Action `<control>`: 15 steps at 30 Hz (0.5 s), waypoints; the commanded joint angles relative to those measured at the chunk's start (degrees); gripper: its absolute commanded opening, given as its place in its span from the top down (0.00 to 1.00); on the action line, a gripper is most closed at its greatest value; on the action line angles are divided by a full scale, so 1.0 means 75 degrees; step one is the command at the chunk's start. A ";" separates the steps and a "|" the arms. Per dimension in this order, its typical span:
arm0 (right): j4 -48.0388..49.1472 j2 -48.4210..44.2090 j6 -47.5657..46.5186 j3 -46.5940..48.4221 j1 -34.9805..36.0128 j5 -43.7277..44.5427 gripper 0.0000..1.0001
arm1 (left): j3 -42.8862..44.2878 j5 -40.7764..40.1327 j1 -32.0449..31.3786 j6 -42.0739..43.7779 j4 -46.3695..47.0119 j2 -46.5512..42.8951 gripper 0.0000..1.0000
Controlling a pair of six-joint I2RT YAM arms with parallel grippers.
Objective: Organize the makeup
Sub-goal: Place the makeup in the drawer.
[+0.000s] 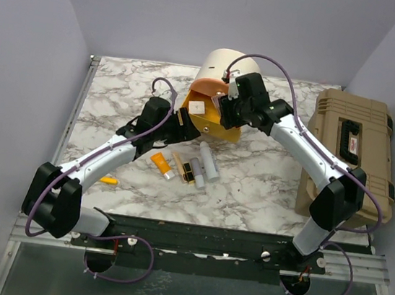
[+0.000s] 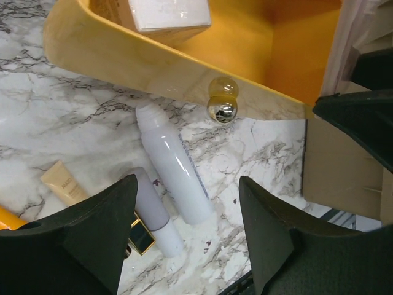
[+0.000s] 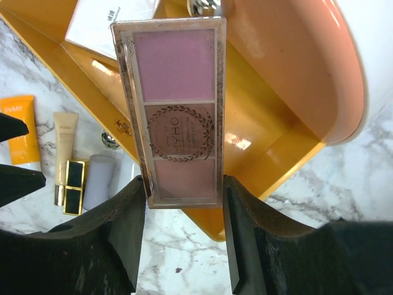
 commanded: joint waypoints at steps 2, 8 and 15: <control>0.0577 -0.0127 -0.1327 0.0009 -0.0038 -0.0418 0.55 | -0.0090 0.0589 -0.0082 -0.0086 0.0872 0.0009 0.28; -0.0164 0.0550 -0.2141 0.0747 -0.0050 0.0080 0.55 | -0.0362 0.0803 -0.0077 -0.0392 0.1803 0.0257 0.26; -0.0457 0.0596 -0.2782 0.0652 -0.0050 0.0157 0.53 | -0.0573 0.0831 -0.0120 -0.0722 0.2459 0.0326 0.26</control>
